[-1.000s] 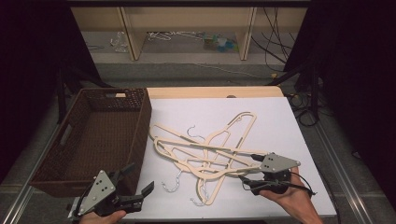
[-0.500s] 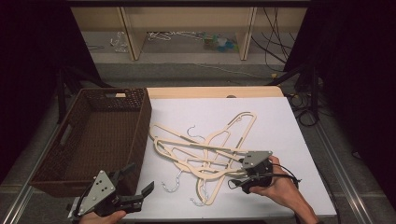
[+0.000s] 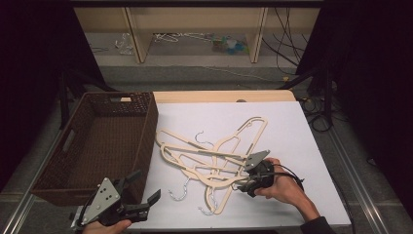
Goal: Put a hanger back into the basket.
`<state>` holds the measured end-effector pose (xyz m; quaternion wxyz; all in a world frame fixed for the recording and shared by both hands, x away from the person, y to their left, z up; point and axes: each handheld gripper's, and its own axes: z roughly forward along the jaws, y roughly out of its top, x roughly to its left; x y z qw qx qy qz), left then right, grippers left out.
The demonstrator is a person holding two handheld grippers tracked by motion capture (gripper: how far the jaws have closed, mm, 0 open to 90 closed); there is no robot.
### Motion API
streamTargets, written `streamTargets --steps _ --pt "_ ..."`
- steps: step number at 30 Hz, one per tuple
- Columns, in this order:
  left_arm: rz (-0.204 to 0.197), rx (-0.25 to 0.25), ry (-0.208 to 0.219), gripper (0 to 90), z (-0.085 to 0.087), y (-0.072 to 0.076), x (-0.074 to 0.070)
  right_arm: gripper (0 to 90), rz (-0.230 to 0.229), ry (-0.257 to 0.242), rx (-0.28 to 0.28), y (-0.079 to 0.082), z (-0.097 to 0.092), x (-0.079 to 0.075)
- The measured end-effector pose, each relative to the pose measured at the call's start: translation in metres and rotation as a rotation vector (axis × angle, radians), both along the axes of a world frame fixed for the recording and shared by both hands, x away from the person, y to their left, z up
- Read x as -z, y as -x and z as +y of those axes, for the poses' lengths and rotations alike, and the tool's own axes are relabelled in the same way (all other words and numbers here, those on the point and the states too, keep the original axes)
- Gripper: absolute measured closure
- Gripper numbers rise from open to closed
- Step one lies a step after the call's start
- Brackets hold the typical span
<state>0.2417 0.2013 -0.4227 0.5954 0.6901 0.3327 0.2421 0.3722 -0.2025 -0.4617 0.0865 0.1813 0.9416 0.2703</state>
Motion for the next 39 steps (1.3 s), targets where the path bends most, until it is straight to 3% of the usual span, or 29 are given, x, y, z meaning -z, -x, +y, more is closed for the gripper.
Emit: streamTargets --steps 19,27,39 --pt "-0.002 0.002 0.004 15.7 -0.0002 0.0001 -0.0004 42.5 0.066 0.013 -0.034 -0.0095 0.0001 0.0084" --pt "-0.001 0.006 0.0 15.7 -0.0008 0.0003 -0.0003 55.5 0.068 0.021 -0.05 -0.0087 -0.0019 0.0065" --pt "0.02 0.018 -0.003 15.8 -0.0046 0.0001 0.0015 71.9 0.019 0.059 -0.093 -0.0079 -0.0033 0.0017"
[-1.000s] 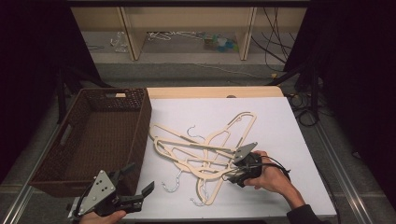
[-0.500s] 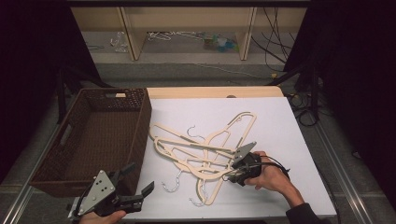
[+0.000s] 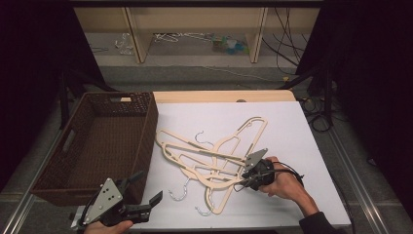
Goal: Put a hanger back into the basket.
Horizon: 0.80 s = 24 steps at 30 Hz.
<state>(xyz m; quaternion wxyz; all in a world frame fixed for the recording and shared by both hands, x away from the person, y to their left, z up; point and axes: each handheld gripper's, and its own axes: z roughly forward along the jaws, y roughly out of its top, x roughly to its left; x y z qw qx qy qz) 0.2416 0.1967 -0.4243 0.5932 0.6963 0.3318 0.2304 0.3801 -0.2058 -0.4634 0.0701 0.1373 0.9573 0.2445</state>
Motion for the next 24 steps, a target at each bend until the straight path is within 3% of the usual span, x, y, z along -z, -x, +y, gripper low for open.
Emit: streamTargets --steps 13,20,24 --pt "-0.01 0.007 -0.011 15.8 0.001 -0.001 0.0 72.3 0.0 0.077 -0.077 0.009 0.005 -0.005" --pt "-0.011 0.007 -0.011 15.8 0.001 -0.001 0.0 77.5 -0.03 0.135 -0.114 0.012 0.008 -0.006" --pt "-0.01 0.006 -0.009 15.8 0.001 -0.001 0.0 78.6 -0.04 0.137 -0.146 0.012 0.009 -0.008"
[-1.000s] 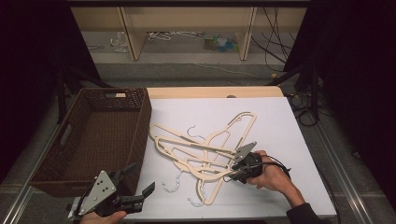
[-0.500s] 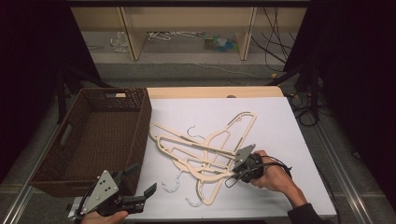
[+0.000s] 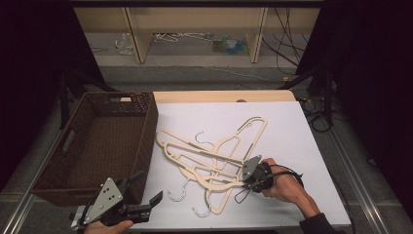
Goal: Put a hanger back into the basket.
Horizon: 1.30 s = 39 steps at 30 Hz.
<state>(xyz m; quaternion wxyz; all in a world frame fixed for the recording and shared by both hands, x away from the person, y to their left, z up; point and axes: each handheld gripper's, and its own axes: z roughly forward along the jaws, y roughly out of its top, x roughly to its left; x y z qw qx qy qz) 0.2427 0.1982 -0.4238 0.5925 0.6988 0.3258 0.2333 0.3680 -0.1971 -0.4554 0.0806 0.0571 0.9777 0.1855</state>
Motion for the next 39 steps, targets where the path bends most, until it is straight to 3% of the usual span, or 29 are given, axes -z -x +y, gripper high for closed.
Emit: streamTargets --steps 10,15,20,24,31,39 --pt "0.01 0.0 0.007 15.8 -0.002 0.0 0.001 79.7 0.005 -0.005 -0.034 0.0 -0.003 -0.004" --pt "0.002 0.023 -0.026 15.9 -0.006 -0.001 0.001 79.9 0.002 -0.007 -0.044 0.001 -0.005 -0.009" --pt "0.009 0.061 -0.102 18.5 -0.02 -0.005 0.005 80.0 0.004 -0.017 -0.058 0.001 -0.008 -0.016" --pt "0.013 0.099 -0.161 19.4 -0.036 -0.017 0.01 80.0 0.02 -0.024 -0.054 0.001 -0.009 -0.018" --pt "0.003 0.169 -0.309 22.3 -0.07 -0.04 0.021 80.1 0.045 -0.047 -0.061 0.001 -0.014 -0.023" --pt "0.041 0.191 -0.389 26.8 -0.087 -0.064 0.035 80.1 0.067 -0.068 -0.06 0.002 -0.02 -0.026"
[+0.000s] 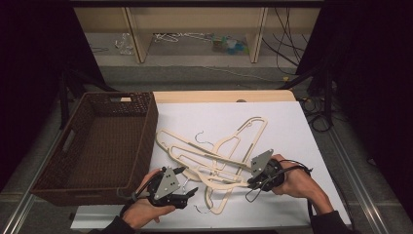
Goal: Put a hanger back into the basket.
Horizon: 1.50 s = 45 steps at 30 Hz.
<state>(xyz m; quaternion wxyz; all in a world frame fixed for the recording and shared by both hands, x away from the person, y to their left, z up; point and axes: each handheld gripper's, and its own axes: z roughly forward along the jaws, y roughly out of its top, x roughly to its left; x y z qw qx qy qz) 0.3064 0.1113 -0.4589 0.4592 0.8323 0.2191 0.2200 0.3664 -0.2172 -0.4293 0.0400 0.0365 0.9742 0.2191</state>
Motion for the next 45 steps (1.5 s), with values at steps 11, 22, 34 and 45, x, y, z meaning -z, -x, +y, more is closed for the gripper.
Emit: streamTargets --steps 11,22,34,45 --pt "-0.01 0.051 -0.118 28.3 -0.015 -0.016 0.015 80.1 0.013 -0.009 -0.006 -0.001 -0.003 0.0" --pt "-0.045 0.115 -0.222 30.8 -0.027 -0.025 0.025 80.1 0.026 -0.015 -0.009 -0.002 -0.006 -0.001" --pt "-0.111 0.187 -0.246 41.2 -0.038 -0.031 0.026 80.0 0.036 -0.024 -0.022 -0.002 -0.006 -0.001" --pt "-0.162 0.297 -0.282 56.3 -0.043 -0.03 0.023 80.0 0.044 -0.031 -0.016 -0.003 -0.008 -0.001"
